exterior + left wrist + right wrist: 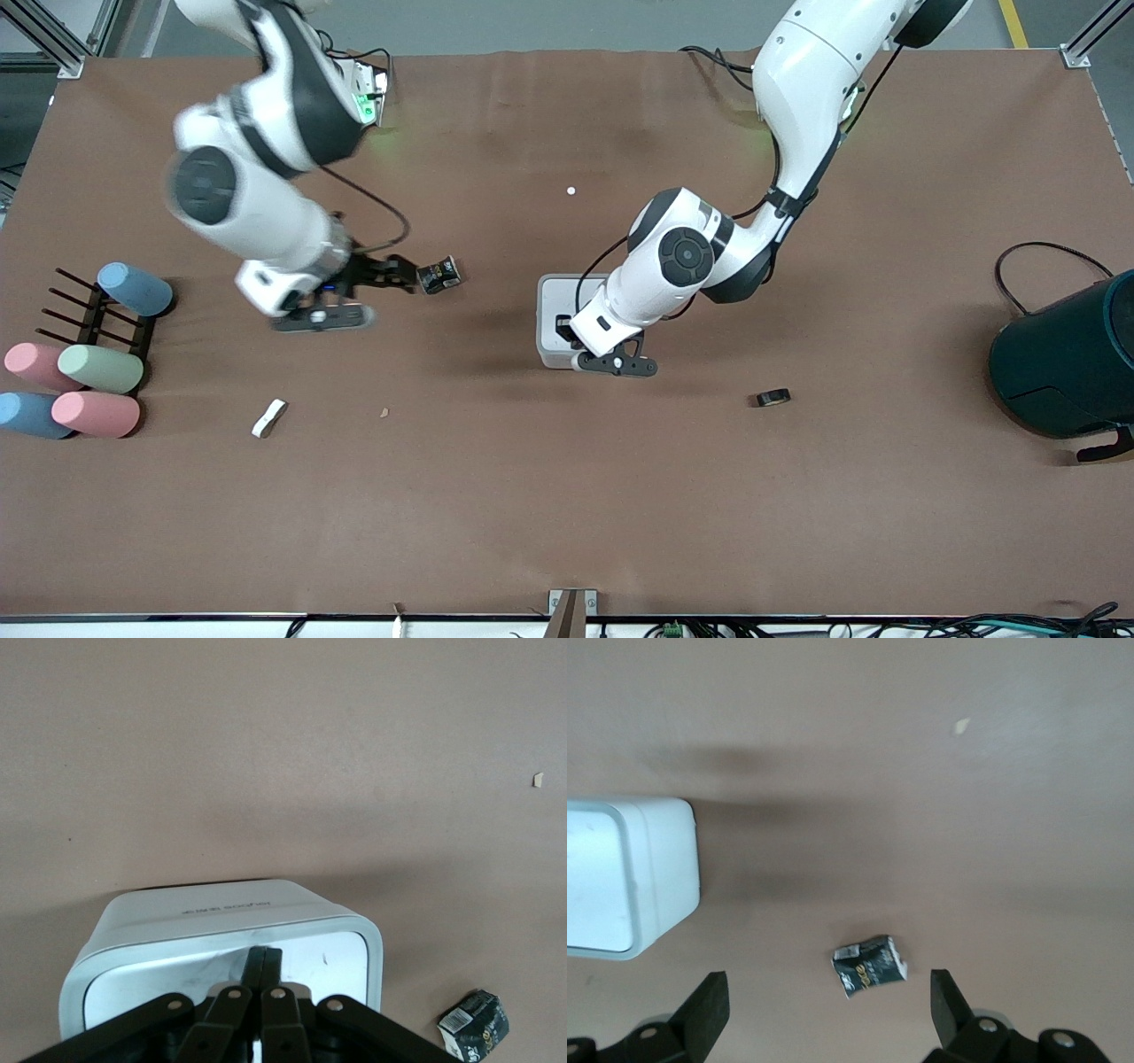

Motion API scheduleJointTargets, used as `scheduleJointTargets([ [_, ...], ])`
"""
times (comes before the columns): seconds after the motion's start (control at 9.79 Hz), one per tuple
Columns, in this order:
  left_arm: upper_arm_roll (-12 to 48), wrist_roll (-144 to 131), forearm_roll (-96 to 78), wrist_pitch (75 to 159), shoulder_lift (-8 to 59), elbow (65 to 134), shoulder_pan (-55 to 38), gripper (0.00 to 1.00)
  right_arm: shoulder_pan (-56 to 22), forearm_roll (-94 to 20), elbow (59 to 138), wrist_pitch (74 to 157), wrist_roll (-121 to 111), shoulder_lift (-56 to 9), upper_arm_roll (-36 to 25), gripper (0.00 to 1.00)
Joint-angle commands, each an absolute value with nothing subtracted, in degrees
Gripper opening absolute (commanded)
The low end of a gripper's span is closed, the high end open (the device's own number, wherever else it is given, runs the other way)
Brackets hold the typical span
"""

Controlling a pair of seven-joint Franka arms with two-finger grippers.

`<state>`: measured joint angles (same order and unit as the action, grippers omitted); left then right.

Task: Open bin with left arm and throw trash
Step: 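Open the white bin lid with the left gripper while the right gripper descends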

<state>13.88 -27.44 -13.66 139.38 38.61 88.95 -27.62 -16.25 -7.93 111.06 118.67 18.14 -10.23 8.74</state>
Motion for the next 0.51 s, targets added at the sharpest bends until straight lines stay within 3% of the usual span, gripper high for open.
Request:
scheduleJointTargets([
  [0.0,13.2,-28.0,-14.0,138.1,37.5,91.9,-27.3,0.0,-18.7,-8.4,123.5,131.5,18.1,-7.5,8.2,1.0],
  [0.2,9.4,-27.7,-1.5,123.6,29.0,90.5,-25.3,0.0,-21.4,-7.5,128.9,138.2,17.8,-7.6,8.1,1.0],
  [0.41,9.8,-20.7,6.4,116.7,27.2,90.3,-19.7,0.0,-22.0,-5.5,130.5,138.5,17.8,-8.0,8.1,1.0],
])
